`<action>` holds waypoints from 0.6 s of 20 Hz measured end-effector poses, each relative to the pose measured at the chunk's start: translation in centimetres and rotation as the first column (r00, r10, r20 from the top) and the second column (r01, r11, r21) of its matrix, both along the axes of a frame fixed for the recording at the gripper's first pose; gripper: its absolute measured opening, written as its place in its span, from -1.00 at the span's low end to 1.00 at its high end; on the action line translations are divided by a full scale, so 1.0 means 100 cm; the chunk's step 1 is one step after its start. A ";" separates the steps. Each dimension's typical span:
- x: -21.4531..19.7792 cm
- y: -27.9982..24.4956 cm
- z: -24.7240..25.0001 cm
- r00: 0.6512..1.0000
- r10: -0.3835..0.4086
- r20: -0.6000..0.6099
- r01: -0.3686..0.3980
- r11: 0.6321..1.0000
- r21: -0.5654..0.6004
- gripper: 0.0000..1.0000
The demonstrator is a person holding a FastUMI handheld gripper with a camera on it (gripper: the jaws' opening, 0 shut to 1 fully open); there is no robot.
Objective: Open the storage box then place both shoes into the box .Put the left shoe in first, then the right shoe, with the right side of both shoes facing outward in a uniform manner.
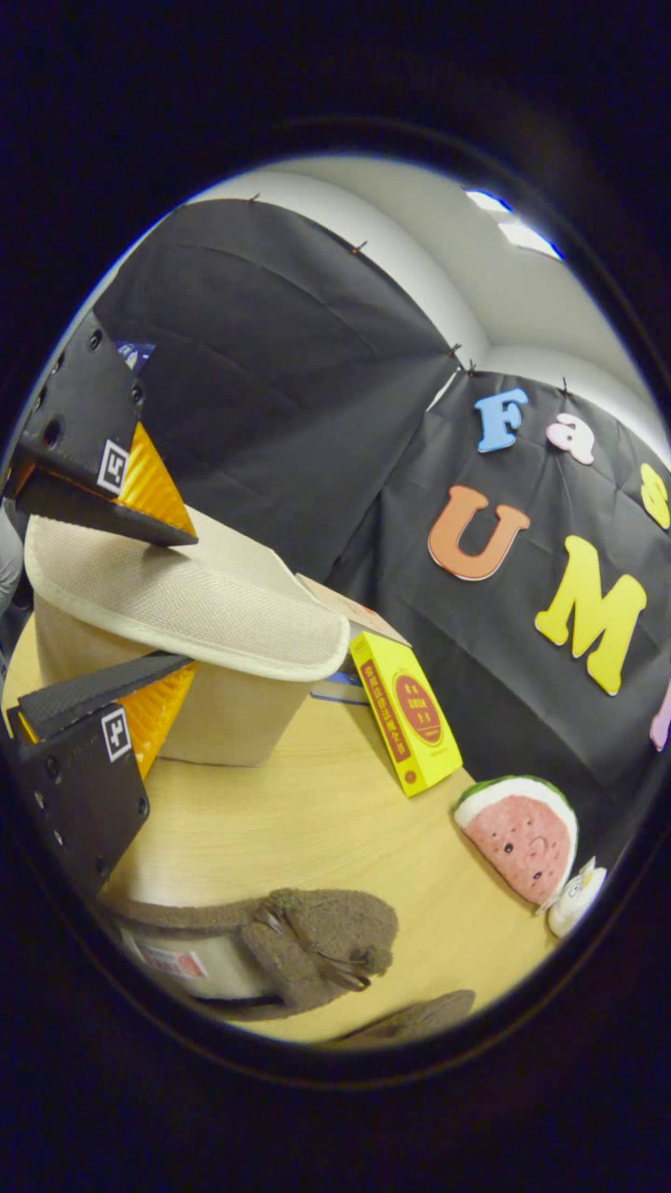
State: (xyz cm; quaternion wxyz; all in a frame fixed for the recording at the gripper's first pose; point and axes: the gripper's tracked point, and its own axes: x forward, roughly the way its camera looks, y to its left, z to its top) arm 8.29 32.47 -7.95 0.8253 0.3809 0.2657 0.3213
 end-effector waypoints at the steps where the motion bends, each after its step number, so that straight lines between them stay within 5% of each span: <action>1: 0.007 -0.009 0.007 1.000 -0.031 0.007 0.030 0.999 0.023 0.04; 3: 0.007 -0.013 0.020 1.000 -0.028 0.004 0.028 0.998 0.061 -0.58; 5: 0.000 -0.016 0.026 1.000 -0.011 0.012 0.011 0.999 0.043 -0.62; 6: -0.002 -0.013 0.029 1.000 0.000 0.027 -0.001 0.999 0.033 -0.83; 12: -0.006 0.003 0.087 0.984 0.024 0.174 -0.016 0.999 -0.047 -0.83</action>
